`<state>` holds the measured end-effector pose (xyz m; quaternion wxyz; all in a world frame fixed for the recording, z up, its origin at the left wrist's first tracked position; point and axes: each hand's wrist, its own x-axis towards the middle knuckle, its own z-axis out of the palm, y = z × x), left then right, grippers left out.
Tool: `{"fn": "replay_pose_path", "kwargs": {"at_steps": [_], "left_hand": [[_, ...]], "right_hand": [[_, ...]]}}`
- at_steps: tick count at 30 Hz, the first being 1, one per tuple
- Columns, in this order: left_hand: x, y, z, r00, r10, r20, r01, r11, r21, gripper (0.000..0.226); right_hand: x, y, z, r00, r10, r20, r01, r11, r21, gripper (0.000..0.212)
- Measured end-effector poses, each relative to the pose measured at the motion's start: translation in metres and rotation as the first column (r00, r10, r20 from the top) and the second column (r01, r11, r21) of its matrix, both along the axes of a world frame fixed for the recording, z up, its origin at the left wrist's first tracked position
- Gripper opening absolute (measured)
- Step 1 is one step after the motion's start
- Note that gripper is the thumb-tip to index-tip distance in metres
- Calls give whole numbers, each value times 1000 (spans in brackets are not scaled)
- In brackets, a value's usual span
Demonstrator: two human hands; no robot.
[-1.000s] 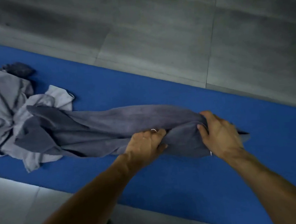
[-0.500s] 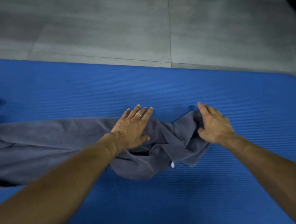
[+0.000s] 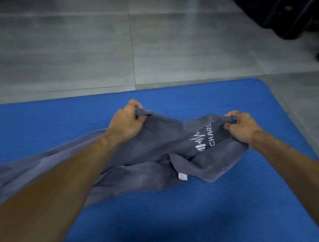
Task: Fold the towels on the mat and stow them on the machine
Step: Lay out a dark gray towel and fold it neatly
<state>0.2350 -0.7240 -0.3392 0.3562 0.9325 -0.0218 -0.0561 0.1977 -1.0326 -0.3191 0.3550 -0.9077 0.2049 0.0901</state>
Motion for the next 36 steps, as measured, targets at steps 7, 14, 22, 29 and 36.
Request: {"fn": "replay_pose_path", "kwargs": {"at_steps": [7, 14, 22, 29, 36], "left_hand": [[29, -83, -14, 991, -133, 23, 127, 974, 187, 49], [20, -105, -59, 955, -274, -116, 297, 850, 435, 58], [55, -133, -29, 927, -365, 91, 335, 911, 241, 19], [74, -184, -30, 951, -287, 115, 233, 909, 346, 58], [-50, -125, -63, 770, -620, 149, 518, 745, 421, 51]], "right_hand": [[-14, -70, -6, 946, -5, -323, -113, 932, -345, 17], [13, -53, -48, 933, 249, -260, -314, 915, -253, 99], [64, -68, -52, 998, -18, -62, 2, 968, -250, 23], [59, -84, -51, 955, -160, 249, 207, 962, -176, 55], [-53, -30, -74, 867, 488, 99, -374, 769, -518, 48]]}}
